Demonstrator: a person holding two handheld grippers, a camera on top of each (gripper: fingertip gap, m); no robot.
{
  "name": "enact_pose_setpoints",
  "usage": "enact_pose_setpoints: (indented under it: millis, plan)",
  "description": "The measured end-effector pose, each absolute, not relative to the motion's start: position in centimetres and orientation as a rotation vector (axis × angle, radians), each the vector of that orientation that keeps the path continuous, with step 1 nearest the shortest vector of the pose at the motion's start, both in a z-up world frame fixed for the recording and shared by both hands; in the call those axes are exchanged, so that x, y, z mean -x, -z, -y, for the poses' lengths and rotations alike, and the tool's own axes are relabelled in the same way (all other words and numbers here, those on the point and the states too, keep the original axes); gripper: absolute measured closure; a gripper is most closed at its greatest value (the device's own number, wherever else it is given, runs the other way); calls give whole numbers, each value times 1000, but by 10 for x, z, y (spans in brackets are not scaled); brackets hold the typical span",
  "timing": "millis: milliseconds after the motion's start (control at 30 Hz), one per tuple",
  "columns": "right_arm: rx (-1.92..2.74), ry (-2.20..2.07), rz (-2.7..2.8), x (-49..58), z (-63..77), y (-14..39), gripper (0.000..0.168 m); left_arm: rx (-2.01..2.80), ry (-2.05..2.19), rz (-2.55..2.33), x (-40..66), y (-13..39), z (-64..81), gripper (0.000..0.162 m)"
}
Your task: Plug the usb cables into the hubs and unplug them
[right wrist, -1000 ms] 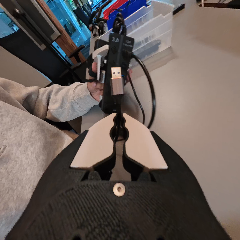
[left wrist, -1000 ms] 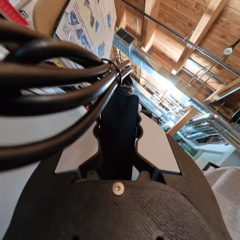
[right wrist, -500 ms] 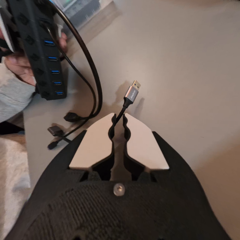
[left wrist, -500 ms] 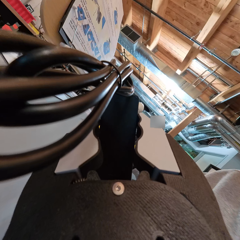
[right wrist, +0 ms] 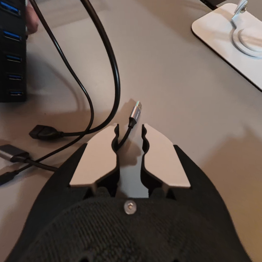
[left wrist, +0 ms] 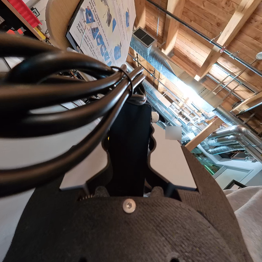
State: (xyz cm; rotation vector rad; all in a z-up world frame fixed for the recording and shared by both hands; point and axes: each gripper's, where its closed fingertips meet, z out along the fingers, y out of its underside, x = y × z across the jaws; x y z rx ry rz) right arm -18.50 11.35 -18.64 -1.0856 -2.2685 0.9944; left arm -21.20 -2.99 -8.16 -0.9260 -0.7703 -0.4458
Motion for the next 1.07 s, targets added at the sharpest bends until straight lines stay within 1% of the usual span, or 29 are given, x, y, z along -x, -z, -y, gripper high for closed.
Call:
enact_pose_setpoints:
  millis: [100,167,233,367,467,600,700,733,767,933,967,1033,1067]
  plan:
    - [1079,-905,2278,189,-114,199,136,928,447,767,211,81,29,109]
    - [1052,-879,2268,193,-113,200,145,928,451,763,210,80,29,108]
    - [1005,-841,2255,198,-116,200,160,931,453,759,209,80,28,110]
    - [926,-777,2246,202,-124,197,160,936,450,752,208,79,28,109]
    - [908,-752,2175,207,-142,178,160,940,443,744,207,78,29,109]
    - [898,-833,1999,209,-181,122,160,946,440,729,205,77,28,108]
    - [814,-1156,1990,190,-177,73,161,947,444,713,203,76,27,109]
    - [777,-1315,2051,178,-165,62,161,946,446,706,202,75,27,110]
    - [781,-1466,2131,165,-155,55,161,943,449,695,201,74,26,108]
    - [1051,-2246,2528,107,-102,44,161,947,458,603,191,65,23,108]
    - [1130,-2377,2608,97,-91,48,161,955,454,577,187,63,22,111]
    - [1307,-2590,2712,83,-69,58,161,979,443,522,179,59,19,106]
    - [1386,-2701,2735,79,-58,62,161,991,441,495,174,57,16,106]
